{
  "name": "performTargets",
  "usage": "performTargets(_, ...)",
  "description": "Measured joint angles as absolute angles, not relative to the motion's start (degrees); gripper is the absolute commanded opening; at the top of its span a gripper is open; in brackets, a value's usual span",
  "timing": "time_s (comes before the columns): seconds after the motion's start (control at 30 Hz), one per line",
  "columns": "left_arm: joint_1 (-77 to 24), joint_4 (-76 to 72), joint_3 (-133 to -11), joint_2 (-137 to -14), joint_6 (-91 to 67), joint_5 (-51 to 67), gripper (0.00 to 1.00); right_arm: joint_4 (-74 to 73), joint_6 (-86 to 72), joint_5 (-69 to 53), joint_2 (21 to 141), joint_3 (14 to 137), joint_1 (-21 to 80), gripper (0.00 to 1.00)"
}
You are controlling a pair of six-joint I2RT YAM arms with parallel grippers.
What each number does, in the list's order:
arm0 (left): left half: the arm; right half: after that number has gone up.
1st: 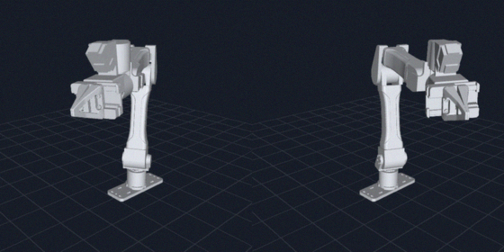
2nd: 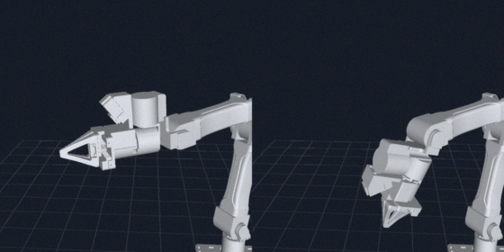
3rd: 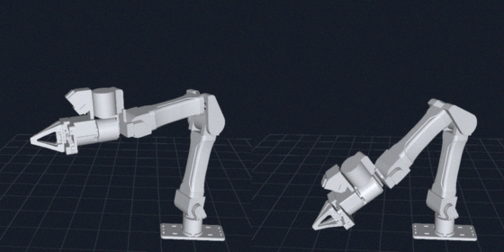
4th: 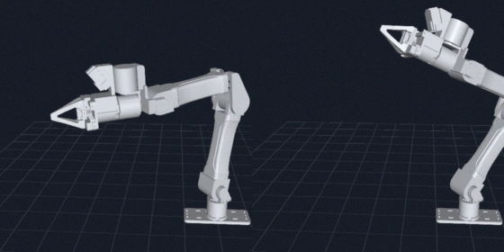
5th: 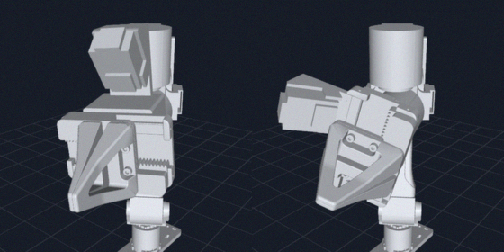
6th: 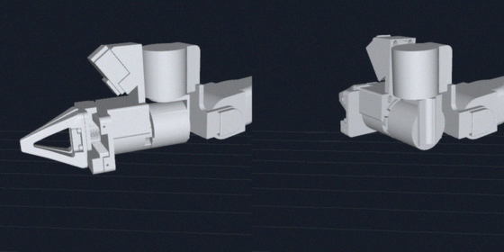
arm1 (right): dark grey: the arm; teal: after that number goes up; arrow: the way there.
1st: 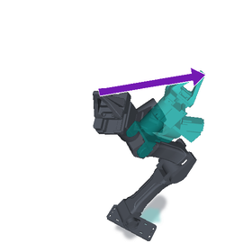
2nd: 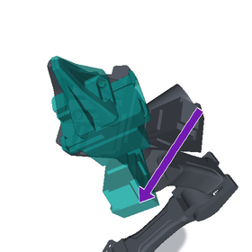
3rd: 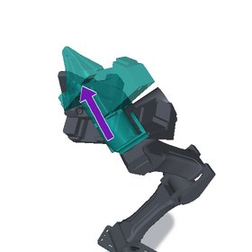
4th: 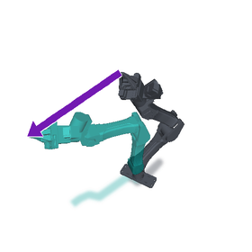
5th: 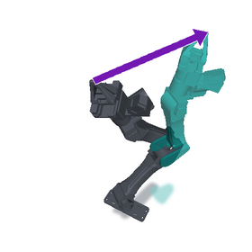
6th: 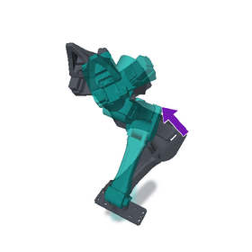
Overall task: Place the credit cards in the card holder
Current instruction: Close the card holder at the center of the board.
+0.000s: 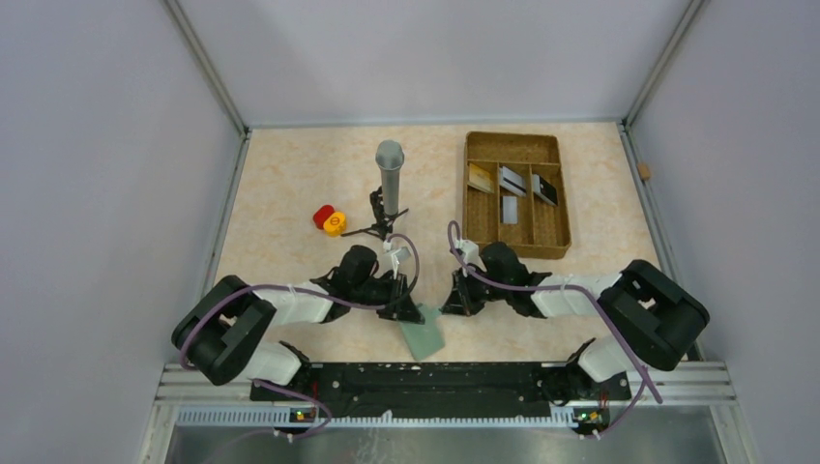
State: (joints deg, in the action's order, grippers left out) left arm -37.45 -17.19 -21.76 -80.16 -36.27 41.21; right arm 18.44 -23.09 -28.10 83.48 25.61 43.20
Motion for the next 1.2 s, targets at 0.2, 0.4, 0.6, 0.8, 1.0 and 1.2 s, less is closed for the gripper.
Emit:
performTargets(0.2,-37.4,-17.2,-21.8,-80.5,-36.3,41.2,0.00,18.9,-23.1,-28.0,83.7,25.6,43.2,0.00)
performTargets(0.4,-37.4,-13.7,-24.1,-82.2,-38.0,40.7,0.00,20.5,-22.9,-30.1,83.2,25.1,43.0,0.00)
performTargets(0.6,-37.2,-11.3,-26.5,-85.4,-41.0,40.7,0.00,21.4,-22.0,-34.1,81.4,23.6,43.5,0.00)
performTargets(0.8,-37.2,-10.3,-27.9,-87.6,-43.0,40.9,0.00,21.9,-21.6,-37.0,81.5,23.6,45.7,0.00)
performTargets(1.0,-37.1,-10.1,-28.4,-88.9,-44.1,41.2,0.00,22.8,-21.3,-38.3,83.2,23.8,46.5,0.00)
performTargets(1.2,-36.9,-9.9,-28.5,-89.2,-44.6,41.3,0.00,22.6,-20.6,-38.7,84.8,25.4,47.0,0.00)
